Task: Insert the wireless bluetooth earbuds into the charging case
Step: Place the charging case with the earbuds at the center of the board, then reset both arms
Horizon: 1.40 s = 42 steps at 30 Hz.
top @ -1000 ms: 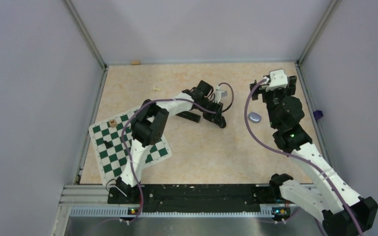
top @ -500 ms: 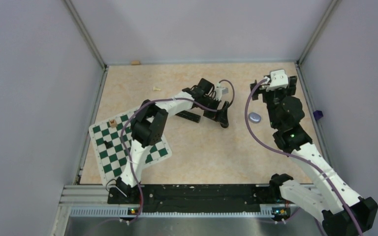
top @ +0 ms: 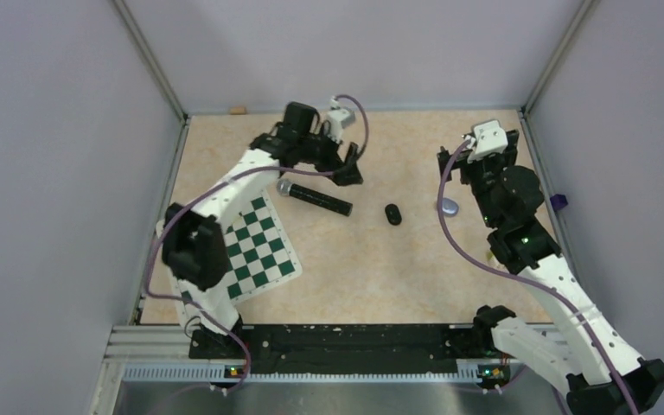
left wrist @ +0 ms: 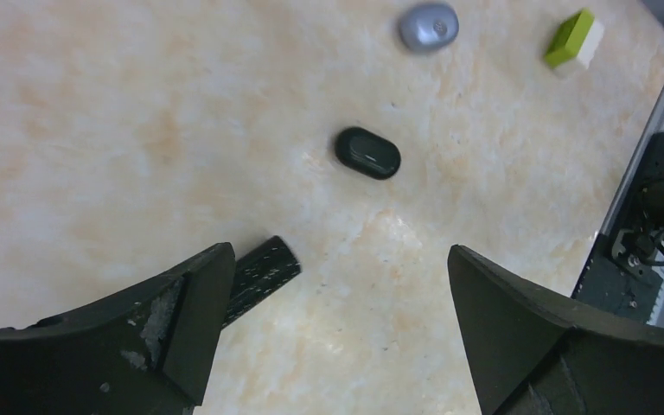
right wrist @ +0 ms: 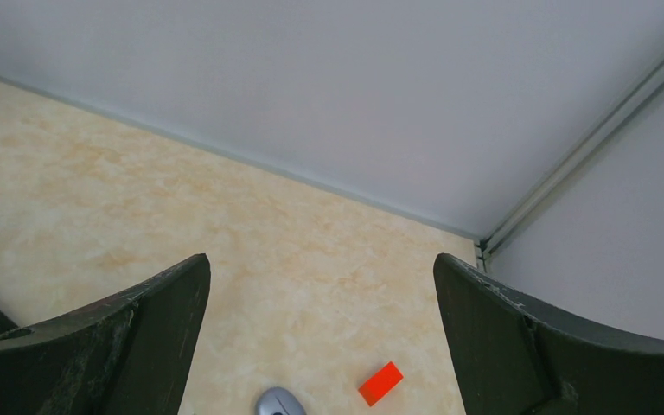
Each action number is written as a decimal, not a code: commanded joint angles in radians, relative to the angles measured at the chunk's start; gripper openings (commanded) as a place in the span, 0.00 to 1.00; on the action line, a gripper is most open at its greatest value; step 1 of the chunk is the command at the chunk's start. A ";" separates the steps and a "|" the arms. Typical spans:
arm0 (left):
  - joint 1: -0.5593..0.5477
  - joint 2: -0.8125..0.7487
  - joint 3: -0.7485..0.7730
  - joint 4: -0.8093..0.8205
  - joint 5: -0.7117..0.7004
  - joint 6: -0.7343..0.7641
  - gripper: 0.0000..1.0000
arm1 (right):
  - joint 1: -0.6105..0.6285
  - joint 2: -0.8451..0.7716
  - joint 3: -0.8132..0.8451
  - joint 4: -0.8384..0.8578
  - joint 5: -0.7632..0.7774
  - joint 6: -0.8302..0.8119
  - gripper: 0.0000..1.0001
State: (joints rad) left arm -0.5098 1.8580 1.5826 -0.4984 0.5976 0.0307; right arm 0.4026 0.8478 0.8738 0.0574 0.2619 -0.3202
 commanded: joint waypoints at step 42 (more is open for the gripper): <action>0.453 -1.235 -0.932 0.378 -0.602 0.130 0.96 | -0.002 -0.454 -0.166 -0.147 -0.001 0.025 0.99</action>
State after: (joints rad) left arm -0.0647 0.6243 0.6601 -0.1772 -0.0315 0.1608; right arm 0.4030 0.4076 0.7120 -0.1600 0.2195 -0.2768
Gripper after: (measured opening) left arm 0.969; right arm 0.989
